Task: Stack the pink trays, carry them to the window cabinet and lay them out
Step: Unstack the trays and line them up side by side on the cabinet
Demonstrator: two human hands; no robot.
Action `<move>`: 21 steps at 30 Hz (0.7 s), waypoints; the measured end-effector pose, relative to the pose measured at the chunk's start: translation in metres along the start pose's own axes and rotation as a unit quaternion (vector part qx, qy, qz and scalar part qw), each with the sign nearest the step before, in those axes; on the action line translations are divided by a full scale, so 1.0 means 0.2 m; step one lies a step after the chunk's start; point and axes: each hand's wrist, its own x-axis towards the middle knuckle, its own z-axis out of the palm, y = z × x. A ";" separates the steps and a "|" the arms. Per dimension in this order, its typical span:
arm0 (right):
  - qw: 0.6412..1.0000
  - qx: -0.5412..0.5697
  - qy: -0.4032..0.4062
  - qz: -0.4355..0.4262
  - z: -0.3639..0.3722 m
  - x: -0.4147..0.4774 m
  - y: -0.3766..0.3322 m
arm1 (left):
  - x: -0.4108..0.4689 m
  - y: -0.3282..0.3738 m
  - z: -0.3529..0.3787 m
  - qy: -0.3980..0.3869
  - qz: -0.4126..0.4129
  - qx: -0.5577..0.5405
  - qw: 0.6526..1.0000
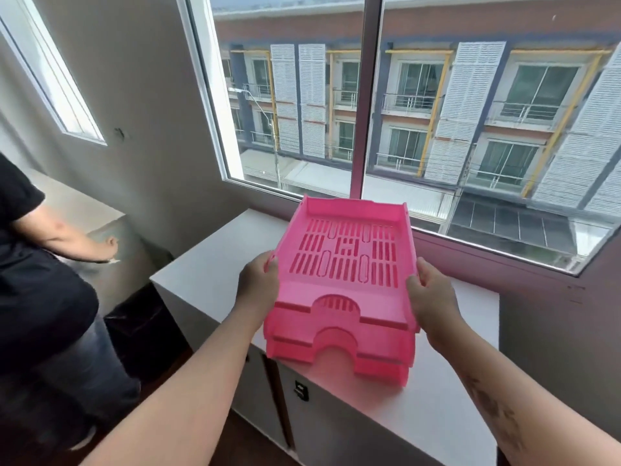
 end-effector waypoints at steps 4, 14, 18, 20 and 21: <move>0.997 -0.016 0.020 -0.067 0.10 0.02 -0.11 | 0.07 -0.01 -0.12 0.063 0.032 0.028 0.997; 0.992 0.013 -0.059 -0.110 0.90 0.20 -0.36 | 0.44 -0.37 -0.68 0.156 -0.032 0.011 0.987; 0.992 0.001 -0.077 -0.101 1.26 0.27 -0.42 | 0.66 -0.59 -0.87 0.155 -0.072 -0.007 0.985; 0.994 -0.011 -0.082 -0.067 1.43 0.30 -0.40 | 0.77 -0.72 -0.93 0.148 -0.092 -0.008 0.985; 0.995 -0.021 -0.084 -0.048 1.52 0.32 -0.38 | 0.82 -0.78 -0.95 0.140 -0.097 -0.010 0.985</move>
